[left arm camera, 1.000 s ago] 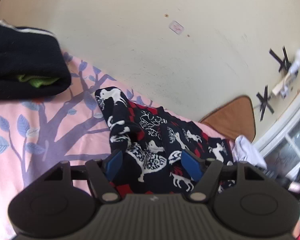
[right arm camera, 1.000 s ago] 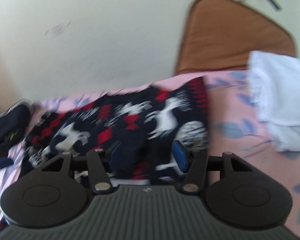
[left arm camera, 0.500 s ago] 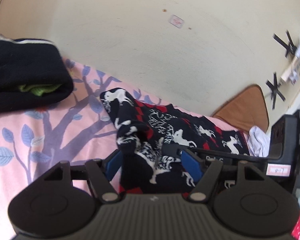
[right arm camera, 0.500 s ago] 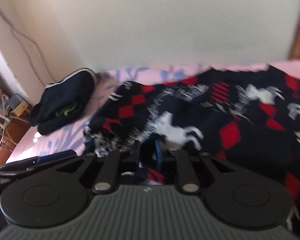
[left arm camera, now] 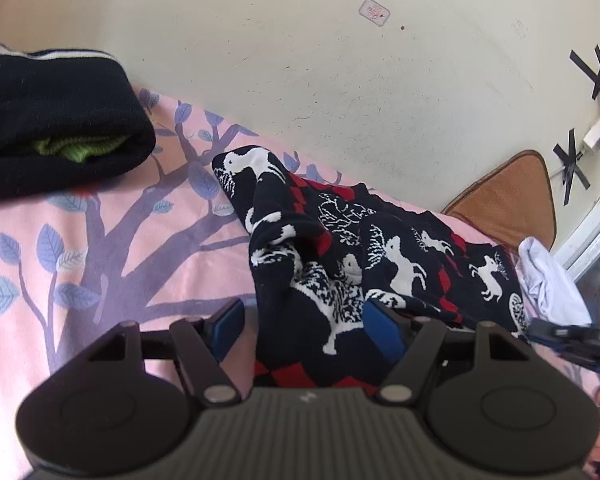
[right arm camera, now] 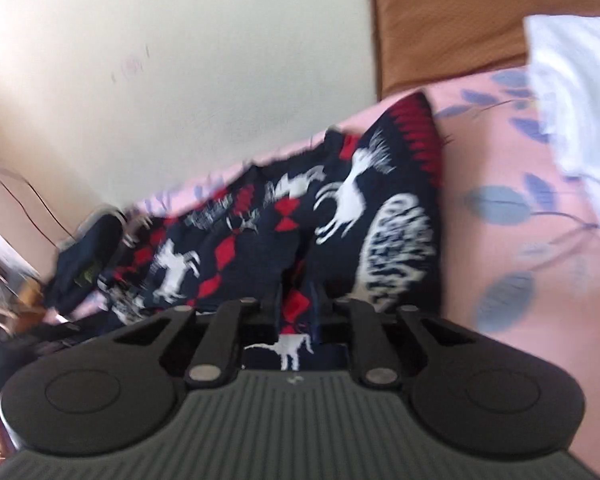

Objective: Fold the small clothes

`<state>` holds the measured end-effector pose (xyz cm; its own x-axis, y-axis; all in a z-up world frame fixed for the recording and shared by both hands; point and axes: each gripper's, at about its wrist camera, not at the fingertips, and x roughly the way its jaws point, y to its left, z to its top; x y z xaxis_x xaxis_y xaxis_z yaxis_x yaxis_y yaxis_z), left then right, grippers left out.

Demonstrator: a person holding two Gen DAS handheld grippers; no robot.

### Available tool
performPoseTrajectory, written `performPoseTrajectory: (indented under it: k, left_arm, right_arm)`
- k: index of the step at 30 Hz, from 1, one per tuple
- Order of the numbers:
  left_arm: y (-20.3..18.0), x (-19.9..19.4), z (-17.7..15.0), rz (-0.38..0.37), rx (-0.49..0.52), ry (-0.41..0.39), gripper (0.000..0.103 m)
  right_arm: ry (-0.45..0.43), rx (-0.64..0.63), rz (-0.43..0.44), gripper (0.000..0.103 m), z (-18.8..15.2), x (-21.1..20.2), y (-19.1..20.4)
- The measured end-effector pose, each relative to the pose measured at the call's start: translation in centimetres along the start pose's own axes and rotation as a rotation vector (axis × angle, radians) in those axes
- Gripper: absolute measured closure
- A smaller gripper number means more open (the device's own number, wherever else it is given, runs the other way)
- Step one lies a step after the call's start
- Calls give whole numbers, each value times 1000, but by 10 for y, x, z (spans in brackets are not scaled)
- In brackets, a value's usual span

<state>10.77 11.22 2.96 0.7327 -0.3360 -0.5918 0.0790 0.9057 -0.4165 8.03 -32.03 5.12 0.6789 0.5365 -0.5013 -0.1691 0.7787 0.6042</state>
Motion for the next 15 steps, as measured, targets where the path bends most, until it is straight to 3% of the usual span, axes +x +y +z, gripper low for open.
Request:
performPoseTrajectory:
  k: [2, 7, 11, 15]
  left_arm:
    - [-1, 0, -1, 5, 12, -6, 36]
    - [3, -2, -3, 2, -9, -22, 36]
    - [-4, -4, -5, 63, 21, -33, 36]
    - [-12, -5, -8, 96, 65, -20, 33]
  right_arm:
    - [-49, 12, 20, 67, -10, -32, -6]
    - [-54, 12, -6, 66, -49, -76, -22]
    - [-27, -20, -85, 66, -70, -91, -35]
    - [11, -2, 2, 65, -82, -103, -34]
